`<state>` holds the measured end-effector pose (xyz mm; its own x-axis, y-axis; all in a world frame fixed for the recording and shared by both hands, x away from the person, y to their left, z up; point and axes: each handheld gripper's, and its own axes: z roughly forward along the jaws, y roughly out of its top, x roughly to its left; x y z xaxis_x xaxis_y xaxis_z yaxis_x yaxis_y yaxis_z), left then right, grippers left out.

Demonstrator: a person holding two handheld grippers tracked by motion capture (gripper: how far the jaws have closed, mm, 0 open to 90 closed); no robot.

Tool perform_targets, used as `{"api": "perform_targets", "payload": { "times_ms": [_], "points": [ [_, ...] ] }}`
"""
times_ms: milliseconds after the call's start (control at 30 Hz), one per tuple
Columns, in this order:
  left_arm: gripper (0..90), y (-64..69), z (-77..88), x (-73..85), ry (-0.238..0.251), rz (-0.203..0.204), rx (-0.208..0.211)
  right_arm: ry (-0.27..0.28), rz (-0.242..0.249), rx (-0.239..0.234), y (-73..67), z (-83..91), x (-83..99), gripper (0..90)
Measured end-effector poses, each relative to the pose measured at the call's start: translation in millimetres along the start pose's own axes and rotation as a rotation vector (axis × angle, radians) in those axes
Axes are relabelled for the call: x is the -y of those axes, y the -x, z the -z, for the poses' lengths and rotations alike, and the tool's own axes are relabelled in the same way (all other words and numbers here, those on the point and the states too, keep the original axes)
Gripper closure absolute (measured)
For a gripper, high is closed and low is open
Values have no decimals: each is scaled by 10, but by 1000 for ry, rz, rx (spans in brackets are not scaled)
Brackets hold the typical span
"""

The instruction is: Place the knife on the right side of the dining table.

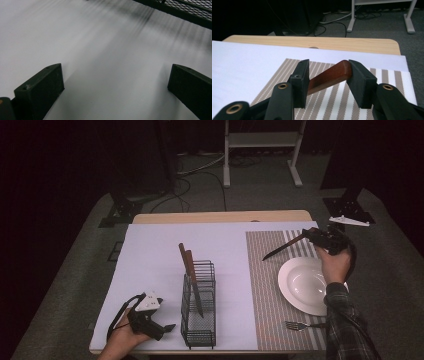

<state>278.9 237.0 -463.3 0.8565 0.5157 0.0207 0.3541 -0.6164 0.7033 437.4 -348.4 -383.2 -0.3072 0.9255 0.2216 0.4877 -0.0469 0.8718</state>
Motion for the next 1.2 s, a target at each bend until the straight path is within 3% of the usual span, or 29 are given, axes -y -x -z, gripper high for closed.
{"api": "perform_targets", "payload": {
  "times_ms": [667,1200],
  "points": [
    [0,0,0,0,1,0,0,-51,-29,27,147,-56,146,424],
    [0,0,0,0,0,-1,0,-106,-67,61,273,-112,277,412]
  ]
}}
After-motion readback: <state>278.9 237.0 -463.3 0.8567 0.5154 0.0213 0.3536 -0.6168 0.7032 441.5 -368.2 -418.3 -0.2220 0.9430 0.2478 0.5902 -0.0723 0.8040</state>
